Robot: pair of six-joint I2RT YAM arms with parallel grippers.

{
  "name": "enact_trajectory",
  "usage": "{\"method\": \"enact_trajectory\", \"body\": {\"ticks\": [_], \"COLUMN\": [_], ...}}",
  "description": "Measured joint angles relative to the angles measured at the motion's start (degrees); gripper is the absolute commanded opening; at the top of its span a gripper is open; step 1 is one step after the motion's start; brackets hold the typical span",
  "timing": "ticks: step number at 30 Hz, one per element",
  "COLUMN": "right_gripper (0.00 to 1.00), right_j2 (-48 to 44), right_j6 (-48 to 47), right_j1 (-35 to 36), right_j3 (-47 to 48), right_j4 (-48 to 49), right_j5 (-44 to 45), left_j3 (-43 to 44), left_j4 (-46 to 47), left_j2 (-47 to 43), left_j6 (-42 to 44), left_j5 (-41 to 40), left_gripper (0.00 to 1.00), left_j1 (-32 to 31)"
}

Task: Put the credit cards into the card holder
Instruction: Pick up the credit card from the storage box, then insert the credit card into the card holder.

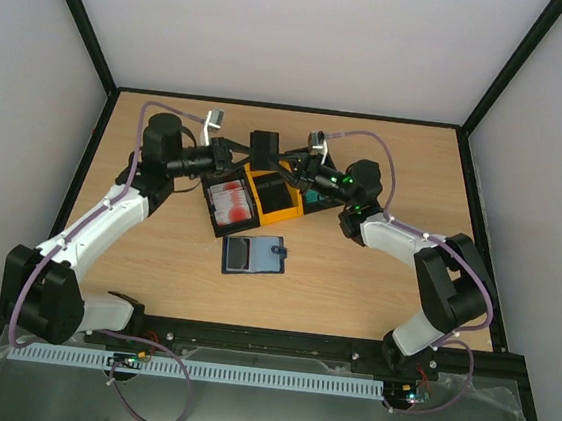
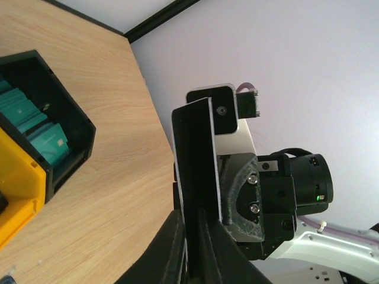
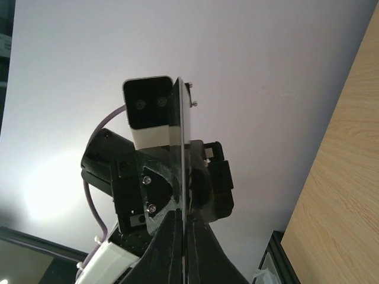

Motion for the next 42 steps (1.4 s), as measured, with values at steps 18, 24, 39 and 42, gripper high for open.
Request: {"method": "enact_trajectory", "body": {"ticks": [18, 24, 39, 42], "right_gripper": [0.02, 0.02, 0.02, 0.02], "right_j2": [0.57, 1.97, 4.15, 4.13], "right_j6": [-13.81, -12.63, -12.04, -15.93], "right_j1": [0.94, 1.14, -2.49, -2.25], "right_j3": [3.67, 3.67, 1.53, 1.55], "right_j4": [-18.71, -17.84, -19.67, -24.57], "right_j5": [1.81, 1.27, 6.38, 8.37], "left_j3": [-7.06, -9.27, -11.26, -11.26], "left_j4": [4.81, 6.36, 6.75, 2.99], "left_j2": [-0.96, -1.40, -2.64, -2.64], "left_j6": [-4.81, -6.32, -4.46, -0.59], "left_j5": [-0.52, 1.16, 1.14, -0.50], "left_gripper": [0.02, 0.02, 0.02, 0.02], "left_j1": [3.41, 5.35, 11.54, 11.56]}}
